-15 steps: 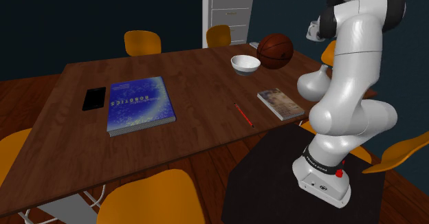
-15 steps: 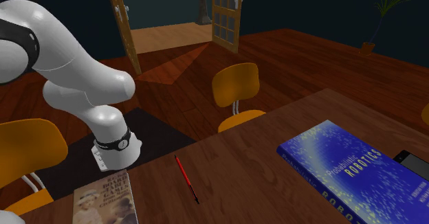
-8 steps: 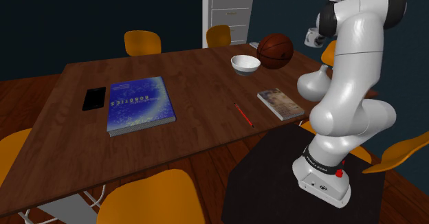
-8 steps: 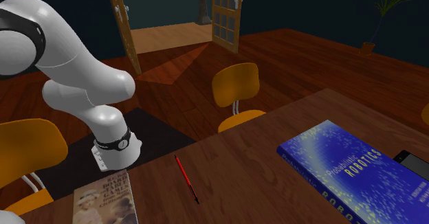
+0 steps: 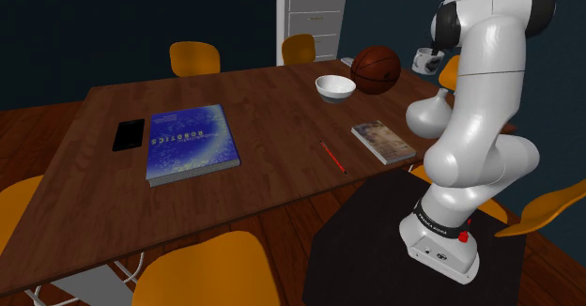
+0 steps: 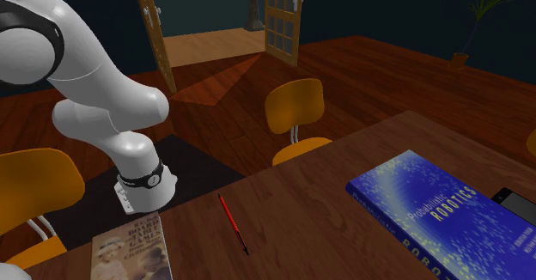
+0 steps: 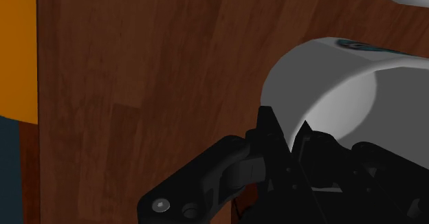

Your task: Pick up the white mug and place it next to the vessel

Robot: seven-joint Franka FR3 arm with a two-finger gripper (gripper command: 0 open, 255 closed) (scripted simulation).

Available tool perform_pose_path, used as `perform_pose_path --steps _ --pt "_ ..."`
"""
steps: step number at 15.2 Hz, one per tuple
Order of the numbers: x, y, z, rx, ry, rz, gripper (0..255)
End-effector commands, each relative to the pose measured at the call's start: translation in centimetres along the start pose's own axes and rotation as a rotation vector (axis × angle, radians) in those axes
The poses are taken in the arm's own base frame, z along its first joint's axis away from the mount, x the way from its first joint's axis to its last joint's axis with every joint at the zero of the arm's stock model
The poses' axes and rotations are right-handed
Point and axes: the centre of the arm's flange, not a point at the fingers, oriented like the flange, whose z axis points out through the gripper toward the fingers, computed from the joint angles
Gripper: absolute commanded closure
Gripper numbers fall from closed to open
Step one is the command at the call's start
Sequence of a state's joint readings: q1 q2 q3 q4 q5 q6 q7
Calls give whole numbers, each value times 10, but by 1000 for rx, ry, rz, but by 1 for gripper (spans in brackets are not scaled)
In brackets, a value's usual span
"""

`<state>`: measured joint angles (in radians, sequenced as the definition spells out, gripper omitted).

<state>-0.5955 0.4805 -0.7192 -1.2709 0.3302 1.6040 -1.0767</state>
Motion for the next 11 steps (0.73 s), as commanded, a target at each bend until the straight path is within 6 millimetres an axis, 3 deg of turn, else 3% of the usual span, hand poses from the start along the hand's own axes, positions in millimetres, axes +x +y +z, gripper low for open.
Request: perform_pose_path --steps 1,11 --pt "0 1 11 -1 0 0 255" --pt "0 3 64 -1 0 0 255"
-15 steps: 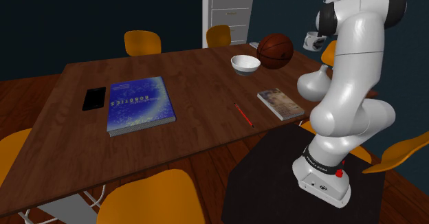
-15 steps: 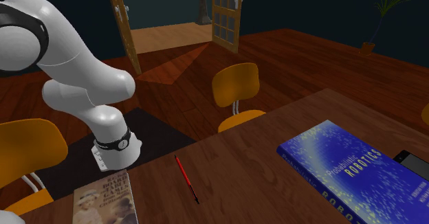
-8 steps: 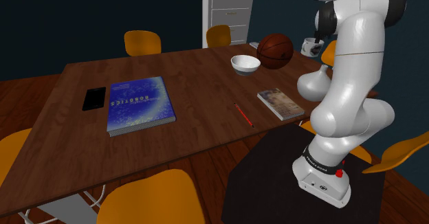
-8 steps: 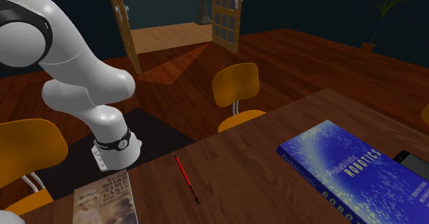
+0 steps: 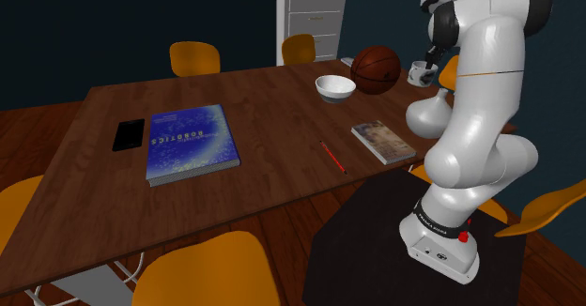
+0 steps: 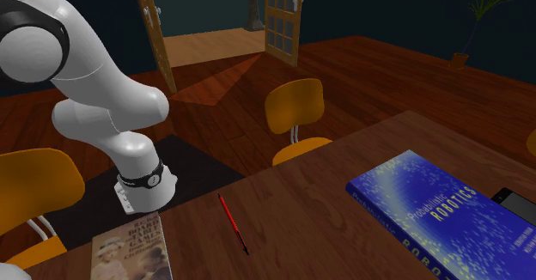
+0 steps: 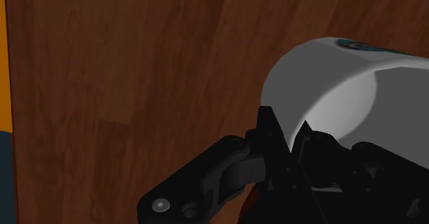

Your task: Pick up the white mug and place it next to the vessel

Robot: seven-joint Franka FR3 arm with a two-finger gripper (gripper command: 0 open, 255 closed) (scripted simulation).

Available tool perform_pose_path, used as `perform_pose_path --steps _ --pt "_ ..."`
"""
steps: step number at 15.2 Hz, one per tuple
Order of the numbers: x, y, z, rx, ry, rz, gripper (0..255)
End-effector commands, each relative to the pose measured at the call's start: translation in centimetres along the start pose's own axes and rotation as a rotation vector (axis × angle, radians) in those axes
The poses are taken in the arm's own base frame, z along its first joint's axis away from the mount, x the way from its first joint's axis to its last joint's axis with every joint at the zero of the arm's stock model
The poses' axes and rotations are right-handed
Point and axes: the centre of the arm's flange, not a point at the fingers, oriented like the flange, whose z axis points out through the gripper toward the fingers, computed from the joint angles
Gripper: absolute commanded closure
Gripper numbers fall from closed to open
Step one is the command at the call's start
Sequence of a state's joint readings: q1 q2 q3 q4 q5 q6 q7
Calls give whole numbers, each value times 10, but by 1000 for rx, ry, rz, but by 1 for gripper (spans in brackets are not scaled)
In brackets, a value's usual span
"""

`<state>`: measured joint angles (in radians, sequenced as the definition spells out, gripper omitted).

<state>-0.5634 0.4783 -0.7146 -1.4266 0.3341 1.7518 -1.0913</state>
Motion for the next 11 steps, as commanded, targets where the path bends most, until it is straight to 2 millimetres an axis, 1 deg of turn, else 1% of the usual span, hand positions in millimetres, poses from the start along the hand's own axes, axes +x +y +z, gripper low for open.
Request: perform_pose_path --steps 1,11 --pt "-1 1 11 -1 0 0 255" --pt "-1 3 64 -1 0 0 255"
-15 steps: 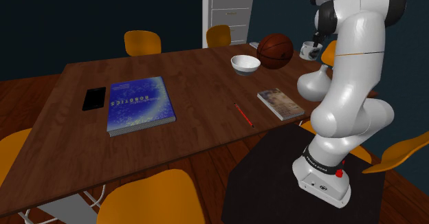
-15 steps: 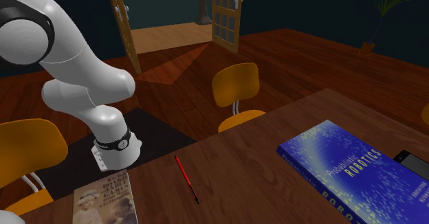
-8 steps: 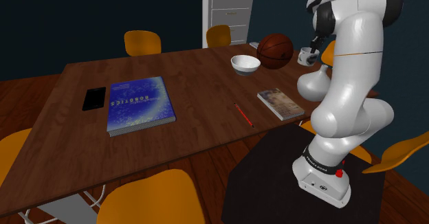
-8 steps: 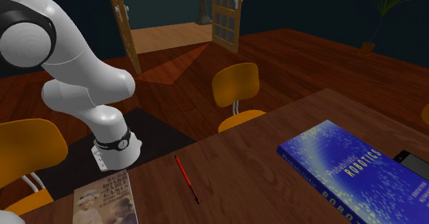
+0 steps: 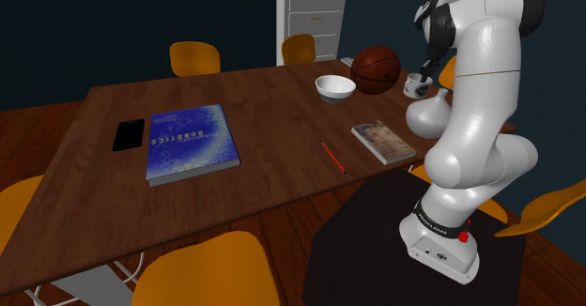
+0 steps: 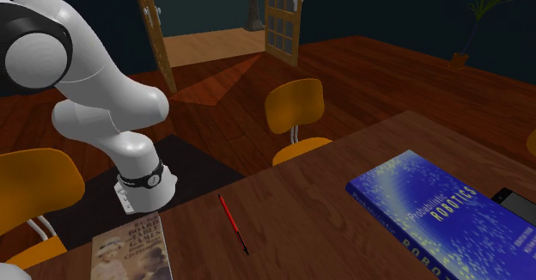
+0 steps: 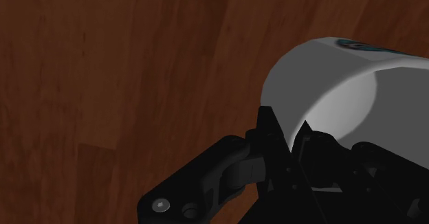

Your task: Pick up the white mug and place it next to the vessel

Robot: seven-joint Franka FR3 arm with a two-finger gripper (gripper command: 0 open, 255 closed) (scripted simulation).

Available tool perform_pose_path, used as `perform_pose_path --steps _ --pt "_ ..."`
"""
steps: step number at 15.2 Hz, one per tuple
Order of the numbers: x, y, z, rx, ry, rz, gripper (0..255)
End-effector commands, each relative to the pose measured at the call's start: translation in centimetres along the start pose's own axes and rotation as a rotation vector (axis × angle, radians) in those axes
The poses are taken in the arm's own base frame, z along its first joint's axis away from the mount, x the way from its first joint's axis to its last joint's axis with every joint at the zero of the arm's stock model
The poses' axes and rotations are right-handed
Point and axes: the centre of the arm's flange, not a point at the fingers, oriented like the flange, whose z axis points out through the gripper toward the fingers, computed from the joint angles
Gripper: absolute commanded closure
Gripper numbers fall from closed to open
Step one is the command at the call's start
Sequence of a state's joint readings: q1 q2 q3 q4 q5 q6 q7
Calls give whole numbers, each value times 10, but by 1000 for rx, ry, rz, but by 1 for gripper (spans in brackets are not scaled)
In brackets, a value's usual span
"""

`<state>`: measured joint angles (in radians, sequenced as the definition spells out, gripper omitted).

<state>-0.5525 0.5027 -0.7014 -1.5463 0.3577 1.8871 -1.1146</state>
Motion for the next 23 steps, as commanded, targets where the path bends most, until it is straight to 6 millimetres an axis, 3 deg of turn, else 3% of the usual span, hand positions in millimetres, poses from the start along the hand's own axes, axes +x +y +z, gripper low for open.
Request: perform_pose_path --steps 1,8,16,17,22,23 --pt "1 1 11 0 0 0 255" --pt "1 2 50 0 0 0 255" --pt "1 2 50 0 0 0 255" --pt "0 2 50 0 0 0 0" --pt "0 2 50 0 0 0 0" --pt "1 2 36 0 0 0 0"
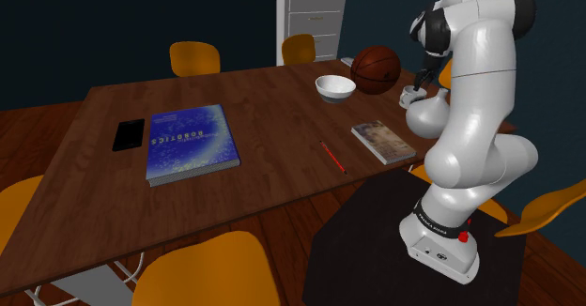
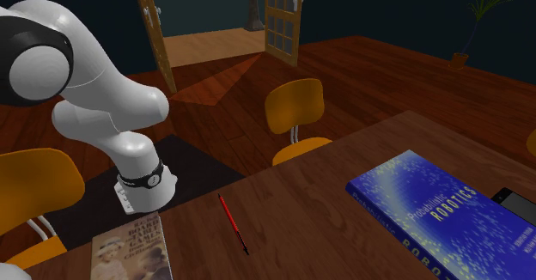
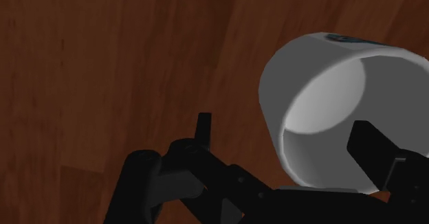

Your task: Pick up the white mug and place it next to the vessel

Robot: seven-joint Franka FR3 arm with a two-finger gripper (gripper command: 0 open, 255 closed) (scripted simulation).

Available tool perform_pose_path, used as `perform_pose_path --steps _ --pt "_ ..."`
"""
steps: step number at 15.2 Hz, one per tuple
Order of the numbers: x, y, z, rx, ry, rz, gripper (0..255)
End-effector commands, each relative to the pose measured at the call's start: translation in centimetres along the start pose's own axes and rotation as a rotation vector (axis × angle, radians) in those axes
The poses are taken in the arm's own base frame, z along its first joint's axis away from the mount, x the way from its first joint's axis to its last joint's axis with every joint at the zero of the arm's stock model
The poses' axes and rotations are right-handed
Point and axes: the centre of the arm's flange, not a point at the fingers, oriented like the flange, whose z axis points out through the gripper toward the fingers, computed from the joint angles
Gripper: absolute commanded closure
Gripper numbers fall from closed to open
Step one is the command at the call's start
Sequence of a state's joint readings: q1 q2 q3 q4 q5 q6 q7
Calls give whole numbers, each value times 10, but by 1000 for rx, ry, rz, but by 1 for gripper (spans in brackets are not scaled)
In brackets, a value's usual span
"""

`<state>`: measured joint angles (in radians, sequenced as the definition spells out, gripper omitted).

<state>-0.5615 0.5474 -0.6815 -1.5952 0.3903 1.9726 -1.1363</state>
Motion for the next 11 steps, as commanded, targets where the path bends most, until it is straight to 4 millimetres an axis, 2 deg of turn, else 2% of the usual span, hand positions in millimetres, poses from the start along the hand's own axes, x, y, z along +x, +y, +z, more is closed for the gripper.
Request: perform_pose_path --steps 1,3,11 --pt "-1 -1 -20 0 0 0 0" --pt "-1 -1 -44 0 0 0 0" --pt "-1 -1 -44 0 0 0 0"
